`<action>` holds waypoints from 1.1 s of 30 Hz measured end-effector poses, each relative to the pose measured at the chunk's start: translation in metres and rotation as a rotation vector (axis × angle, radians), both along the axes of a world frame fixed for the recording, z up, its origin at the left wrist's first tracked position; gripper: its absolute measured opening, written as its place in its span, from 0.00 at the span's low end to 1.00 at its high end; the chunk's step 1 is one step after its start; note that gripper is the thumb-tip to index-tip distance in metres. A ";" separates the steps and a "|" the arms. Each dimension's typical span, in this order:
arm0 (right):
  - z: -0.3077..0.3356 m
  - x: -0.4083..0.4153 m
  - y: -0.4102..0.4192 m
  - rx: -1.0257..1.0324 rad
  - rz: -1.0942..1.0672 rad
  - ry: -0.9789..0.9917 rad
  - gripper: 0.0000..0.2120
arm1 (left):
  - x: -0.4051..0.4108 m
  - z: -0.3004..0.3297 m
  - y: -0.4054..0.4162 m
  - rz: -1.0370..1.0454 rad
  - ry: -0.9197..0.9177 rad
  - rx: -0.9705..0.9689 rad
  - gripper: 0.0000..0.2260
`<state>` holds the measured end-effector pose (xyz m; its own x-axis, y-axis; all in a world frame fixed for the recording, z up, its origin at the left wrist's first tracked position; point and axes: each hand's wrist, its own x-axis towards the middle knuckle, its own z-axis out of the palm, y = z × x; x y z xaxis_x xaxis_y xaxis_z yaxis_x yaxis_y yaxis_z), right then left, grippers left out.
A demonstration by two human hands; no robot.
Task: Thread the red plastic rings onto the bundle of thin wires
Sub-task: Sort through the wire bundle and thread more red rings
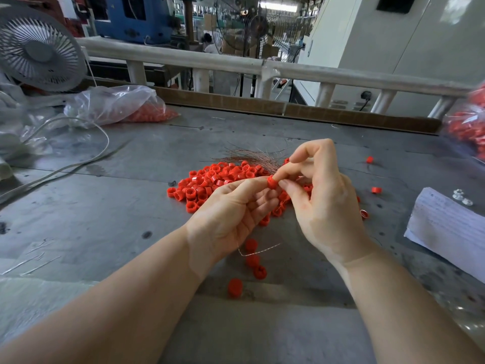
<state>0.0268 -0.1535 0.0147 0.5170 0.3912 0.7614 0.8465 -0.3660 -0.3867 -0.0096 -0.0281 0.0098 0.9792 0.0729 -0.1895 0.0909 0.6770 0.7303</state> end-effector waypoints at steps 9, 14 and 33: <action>0.001 -0.001 -0.001 -0.039 0.034 -0.021 0.17 | -0.001 0.000 -0.001 -0.014 -0.011 0.088 0.06; 0.001 -0.002 -0.001 0.014 0.031 0.015 0.18 | 0.000 -0.003 0.000 0.045 -0.077 0.106 0.07; 0.001 0.001 0.001 0.207 0.010 0.262 0.17 | -0.003 -0.003 0.002 0.118 -0.284 0.317 0.07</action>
<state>0.0277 -0.1520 0.0160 0.7025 0.2480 0.6671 0.7117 -0.2486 -0.6571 -0.0122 -0.0265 0.0072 0.9706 0.1985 0.1358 -0.2080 0.4090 0.8885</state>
